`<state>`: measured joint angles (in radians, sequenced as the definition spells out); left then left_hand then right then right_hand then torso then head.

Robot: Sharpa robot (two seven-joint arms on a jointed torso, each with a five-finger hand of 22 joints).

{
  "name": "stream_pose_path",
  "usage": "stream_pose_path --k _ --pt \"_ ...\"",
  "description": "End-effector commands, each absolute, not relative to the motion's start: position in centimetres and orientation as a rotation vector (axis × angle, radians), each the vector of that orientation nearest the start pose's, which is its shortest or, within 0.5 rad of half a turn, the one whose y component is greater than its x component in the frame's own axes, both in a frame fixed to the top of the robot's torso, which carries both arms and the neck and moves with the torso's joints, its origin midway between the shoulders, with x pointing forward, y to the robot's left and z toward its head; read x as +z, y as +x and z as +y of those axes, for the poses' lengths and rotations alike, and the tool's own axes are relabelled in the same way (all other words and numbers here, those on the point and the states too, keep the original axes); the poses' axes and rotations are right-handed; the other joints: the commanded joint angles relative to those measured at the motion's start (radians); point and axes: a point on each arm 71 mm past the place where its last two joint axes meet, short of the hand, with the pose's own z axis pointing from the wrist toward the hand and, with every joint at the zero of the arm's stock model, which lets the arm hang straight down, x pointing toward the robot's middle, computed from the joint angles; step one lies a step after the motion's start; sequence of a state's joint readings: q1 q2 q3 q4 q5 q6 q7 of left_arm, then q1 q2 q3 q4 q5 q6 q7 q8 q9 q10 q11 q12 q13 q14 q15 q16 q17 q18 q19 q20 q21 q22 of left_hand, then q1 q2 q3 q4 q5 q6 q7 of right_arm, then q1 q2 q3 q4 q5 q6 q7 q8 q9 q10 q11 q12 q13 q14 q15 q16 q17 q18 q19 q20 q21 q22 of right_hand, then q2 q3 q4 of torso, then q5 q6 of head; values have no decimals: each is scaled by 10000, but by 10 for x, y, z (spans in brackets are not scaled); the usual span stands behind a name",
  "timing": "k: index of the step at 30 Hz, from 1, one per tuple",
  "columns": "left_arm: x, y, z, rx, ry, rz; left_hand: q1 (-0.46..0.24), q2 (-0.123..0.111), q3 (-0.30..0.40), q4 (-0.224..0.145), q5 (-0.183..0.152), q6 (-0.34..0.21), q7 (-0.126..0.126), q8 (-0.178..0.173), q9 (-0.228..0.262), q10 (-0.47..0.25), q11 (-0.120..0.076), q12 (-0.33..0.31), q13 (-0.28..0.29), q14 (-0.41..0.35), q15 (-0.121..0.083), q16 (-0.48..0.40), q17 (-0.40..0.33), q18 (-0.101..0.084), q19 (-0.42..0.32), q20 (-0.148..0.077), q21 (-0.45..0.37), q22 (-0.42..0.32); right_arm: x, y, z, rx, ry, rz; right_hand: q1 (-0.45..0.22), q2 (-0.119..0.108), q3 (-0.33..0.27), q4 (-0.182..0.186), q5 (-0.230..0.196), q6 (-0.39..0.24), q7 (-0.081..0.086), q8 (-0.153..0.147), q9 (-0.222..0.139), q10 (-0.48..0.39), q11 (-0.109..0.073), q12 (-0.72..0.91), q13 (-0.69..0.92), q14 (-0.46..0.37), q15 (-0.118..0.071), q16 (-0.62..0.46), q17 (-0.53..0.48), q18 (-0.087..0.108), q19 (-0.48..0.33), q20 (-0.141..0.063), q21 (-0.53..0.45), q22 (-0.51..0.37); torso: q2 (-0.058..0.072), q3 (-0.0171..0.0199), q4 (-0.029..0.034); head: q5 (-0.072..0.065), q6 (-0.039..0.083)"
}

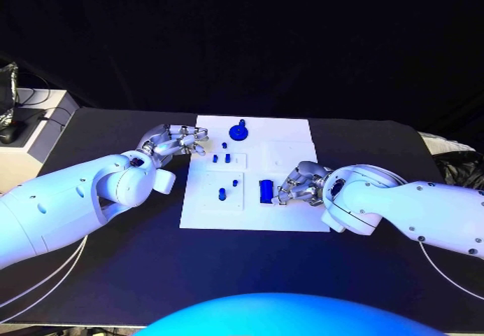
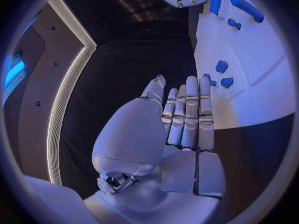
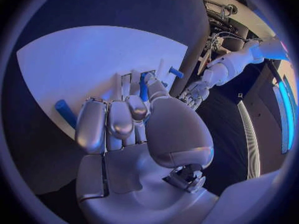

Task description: Assemble the parts on the task board

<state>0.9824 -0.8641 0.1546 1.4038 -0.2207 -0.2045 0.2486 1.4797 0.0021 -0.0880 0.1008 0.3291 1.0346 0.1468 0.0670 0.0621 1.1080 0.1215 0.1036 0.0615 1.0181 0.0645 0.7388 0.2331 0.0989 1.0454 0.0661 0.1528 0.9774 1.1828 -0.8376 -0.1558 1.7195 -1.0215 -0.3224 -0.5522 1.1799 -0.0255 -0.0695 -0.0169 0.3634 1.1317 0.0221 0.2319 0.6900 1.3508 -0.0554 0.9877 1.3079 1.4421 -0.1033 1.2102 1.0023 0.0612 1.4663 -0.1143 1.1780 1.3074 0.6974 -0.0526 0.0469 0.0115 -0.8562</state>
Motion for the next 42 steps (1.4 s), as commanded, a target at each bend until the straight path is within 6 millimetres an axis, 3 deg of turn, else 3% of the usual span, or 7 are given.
stream_pose_path --k 1,12,20,23,28,34,42 --pt "-231 489 252 -14289 -11252 15503 32 47 -38 -24 -35 -18 35 -12 11 -54 -10 28 7 -75 3 55 -15 -119 48 37 -49 10 -240 421 -172 6117 4210 21185 -139 -334 67 229 -59 -62 34 -42 -39 -6 87 7 122 23 0 -4 -17 -61 413 -34 57 1631 2 4 -4 -8 15" --pt "-231 489 252 -14342 -11235 15502 10 6 -53 -26 -38 -39 34 -18 9 -69 -5 21 7 -88 9 60 -26 -122 41 41 -67 39 -224 415 -193 7422 5207 20914 -93 -819 462 1200 -957 -241 537 -1646 -1334 -190 410 28 45 12 252 109 29 29 422 221 229 1665 -4 2 -12 -79 95" --pt "-232 487 252 -14421 -11190 15451 6 12 -58 -29 -37 -51 31 -16 10 -10 -23 55 10 -87 1 63 -29 -121 43 42 -76 42 -218 424 -238 5964 4361 20982 459 408 630 93 -761 185 408 -1696 -2209 126 292 349 132 12 173 192 106 -10 448 180 472 1719 -13 -10 -50 -249 161" --pt "-232 487 252 -14464 -11171 15444 2 11 -61 -27 -37 -41 20 -12 11 59 -45 86 12 -83 -9 68 -28 -123 46 40 -78 45 -219 428 -252 5187 4078 21057 177 456 811 -242 -806 393 428 -1691 -3560 252 305 318 272 19 178 241 217 -35 443 158 559 1733 -18 -7 -77 -275 182" --pt "-233 484 251 -14542 -11152 15450 11 21 -54 -26 -38 -29 -1 -15 11 220 -100 160 15 -77 -38 72 -27 -130 52 28 -80 53 -220 431 -271 3696 3622 21003 -201 358 680 -67 -881 724 342 -1649 -4040 388 247 349 387 29 147 246 251 -41 456 139 629 1745 -18 5 -83 -364 204" --pt "-234 483 251 -14606 -11134 15449 13 22 -53 -26 -39 -29 -5 -16 10 234 -106 166 15 -77 -41 72 -27 -132 54 25 -80 55 -222 431 -274 2538 3430 21141 -579 -115 782 891 -797 958 189 -1558 -3183 494 134 134 424 38 55 238 299 -74 469 37 677 1752 -5 -7 -51 -419 253" --pt "-234 482 252 -14598 -11141 15442 10 21 -54 -22 -36 -36 -6 -19 9 206 -95 141 10 -79 -37 73 -26 -150 56 10 -86 69 -227 432 -266 1918 3635 21344 -740 -1239 1506 2664 -776 661 95 -1394 -718 476 94 -107 484 49 21 184 292 -81 474 -3 613 1739 -9 -35 -27 -444 189"
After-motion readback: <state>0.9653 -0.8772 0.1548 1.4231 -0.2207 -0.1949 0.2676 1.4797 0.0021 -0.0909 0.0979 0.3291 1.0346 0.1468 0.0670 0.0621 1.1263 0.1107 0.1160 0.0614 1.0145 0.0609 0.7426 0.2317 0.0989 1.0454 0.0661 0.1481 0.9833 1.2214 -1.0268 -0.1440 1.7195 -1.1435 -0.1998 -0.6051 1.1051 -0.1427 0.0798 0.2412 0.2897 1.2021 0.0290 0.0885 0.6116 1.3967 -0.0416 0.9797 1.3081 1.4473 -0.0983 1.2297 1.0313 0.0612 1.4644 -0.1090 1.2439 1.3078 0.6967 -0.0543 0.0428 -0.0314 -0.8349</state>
